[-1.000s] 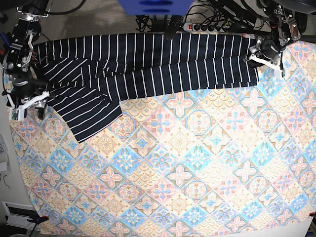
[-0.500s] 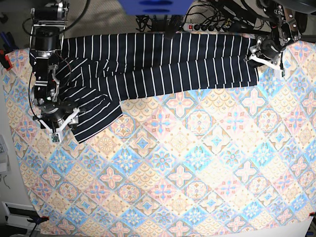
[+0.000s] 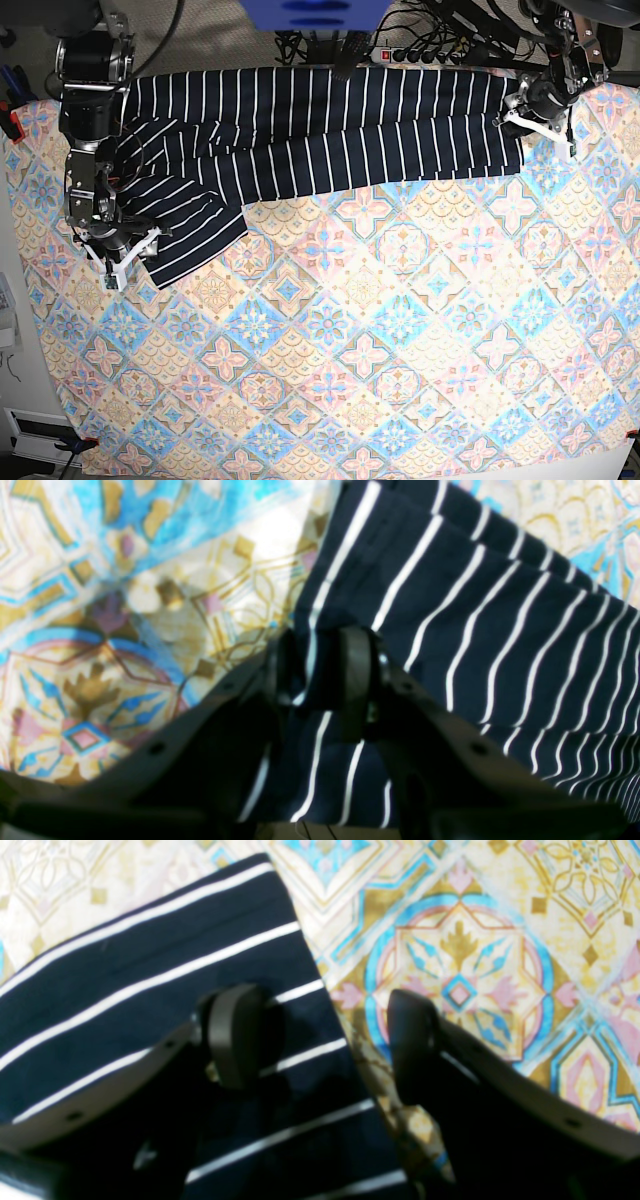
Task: Fold the T-shirt properly
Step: 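Grasp the folded sleeve area with the right gripper and tuck it inward, then move the right gripper onto the shirt's sleeve end and grasp it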
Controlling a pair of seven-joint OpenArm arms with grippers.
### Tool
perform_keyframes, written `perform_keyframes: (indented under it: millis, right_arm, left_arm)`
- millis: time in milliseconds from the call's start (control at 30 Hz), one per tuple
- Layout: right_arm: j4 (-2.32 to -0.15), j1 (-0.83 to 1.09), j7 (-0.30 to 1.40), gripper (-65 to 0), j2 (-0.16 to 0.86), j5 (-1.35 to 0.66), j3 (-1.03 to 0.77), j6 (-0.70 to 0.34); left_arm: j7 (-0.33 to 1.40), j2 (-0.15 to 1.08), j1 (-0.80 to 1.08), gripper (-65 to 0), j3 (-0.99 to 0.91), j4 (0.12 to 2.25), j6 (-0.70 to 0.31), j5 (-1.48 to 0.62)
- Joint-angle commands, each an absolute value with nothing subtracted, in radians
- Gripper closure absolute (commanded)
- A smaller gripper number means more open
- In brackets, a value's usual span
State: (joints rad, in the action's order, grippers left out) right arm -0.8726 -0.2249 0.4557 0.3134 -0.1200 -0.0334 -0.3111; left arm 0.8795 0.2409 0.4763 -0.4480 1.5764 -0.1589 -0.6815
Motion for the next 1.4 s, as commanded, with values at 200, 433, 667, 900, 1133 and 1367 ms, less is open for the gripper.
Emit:
perform_keyframes:
  millis: [200, 433, 667, 900, 1133, 1367]
  right_arm:
    - [-0.866, -0.193, 0.475, -16.9, 0.323, -0.111, -0.036, -0.309]
    - [-0.905, -0.163, 0.487, 0.0, 0.321, -0.116, -0.044, -0.309]
    - [-1.331, 0.013, 0.593, 0.0, 0.321, -0.117, -0.15, -0.309]
    - [-1.673, 0.231, 0.685, 0.0, 0.321, -0.182, -0.225, -0.309]
    - [-1.81, 0.438, 0.687, 0.0, 0.323, -0.291, -0.325, -0.309]
    - [-1.896, 0.567, 0.687, 0.0, 0.323, -0.311, -0.386, -0.309]
  left_arm:
    - [0.871, 0.252, 0.464, -16.0, -0.453, 1.593, -0.165, -0.691]
    - [0.871, 0.252, 0.464, -16.0, -0.453, 1.593, -0.165, -0.691]
    - [0.871, 0.252, 0.463, -16.0, -0.453, 1.593, -0.165, -0.691]
    - [0.868, 0.251, 0.461, -16.0, -0.453, 1.593, -0.165, -0.691]
    - [0.869, 0.251, 0.45, -15.9, -0.453, 1.592, -0.165, -0.69]
    - [0.869, 0.251, 0.45, -15.9, -0.453, 1.592, -0.165, -0.69]
